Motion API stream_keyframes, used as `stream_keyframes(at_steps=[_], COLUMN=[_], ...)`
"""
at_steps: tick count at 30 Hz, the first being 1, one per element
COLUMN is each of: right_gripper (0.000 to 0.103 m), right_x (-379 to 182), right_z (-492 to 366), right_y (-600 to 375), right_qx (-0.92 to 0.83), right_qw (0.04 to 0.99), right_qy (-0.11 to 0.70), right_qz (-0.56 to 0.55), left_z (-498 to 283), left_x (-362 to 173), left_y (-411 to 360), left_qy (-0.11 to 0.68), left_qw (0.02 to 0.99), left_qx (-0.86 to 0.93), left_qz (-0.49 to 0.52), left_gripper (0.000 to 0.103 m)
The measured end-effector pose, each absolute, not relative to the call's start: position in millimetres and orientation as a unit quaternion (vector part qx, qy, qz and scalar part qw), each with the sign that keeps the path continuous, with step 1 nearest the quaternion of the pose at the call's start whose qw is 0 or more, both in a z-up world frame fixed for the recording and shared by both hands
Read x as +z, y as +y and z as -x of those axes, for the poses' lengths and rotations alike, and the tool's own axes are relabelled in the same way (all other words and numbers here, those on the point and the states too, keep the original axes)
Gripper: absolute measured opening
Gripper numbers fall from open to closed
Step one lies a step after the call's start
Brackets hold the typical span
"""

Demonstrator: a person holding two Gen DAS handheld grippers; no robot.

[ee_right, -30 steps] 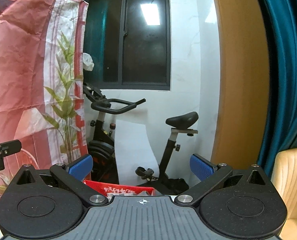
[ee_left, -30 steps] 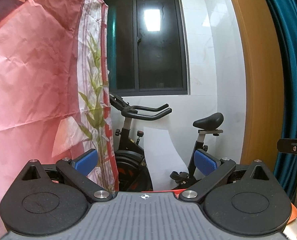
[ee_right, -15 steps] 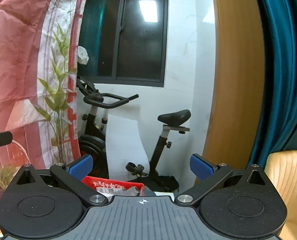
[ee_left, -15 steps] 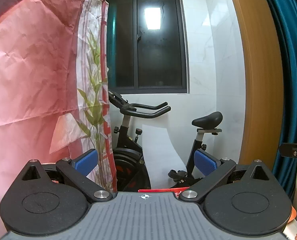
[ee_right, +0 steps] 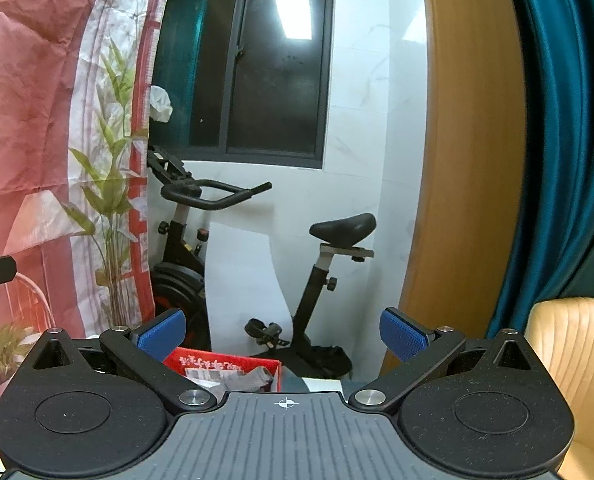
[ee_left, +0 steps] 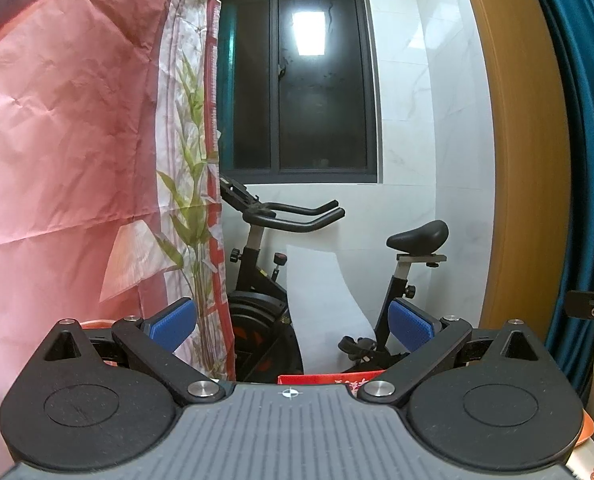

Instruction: Organize soft objects

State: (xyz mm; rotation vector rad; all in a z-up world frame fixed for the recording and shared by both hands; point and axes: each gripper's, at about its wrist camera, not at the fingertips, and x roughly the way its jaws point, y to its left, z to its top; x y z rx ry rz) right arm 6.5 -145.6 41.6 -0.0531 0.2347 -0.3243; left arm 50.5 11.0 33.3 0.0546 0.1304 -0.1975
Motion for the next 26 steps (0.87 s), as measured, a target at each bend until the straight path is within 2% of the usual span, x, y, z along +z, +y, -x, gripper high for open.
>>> stream_keyframes(at_steps=[26], right_gripper=[0.103], right_x=[39.3], right_z=[-7.3], right_y=[-150.2], right_qx=[-0.161], right_qw=[0.979], right_qy=[0.12], right_qz=[0.026], left_z=[-49.0], left_x=[31.3], left_y=[11.5], left_qy=[0.066], left_qw=[0.993], left_qx=[-0.093], left_qz=[-0.028], left_gripper=[0.103])
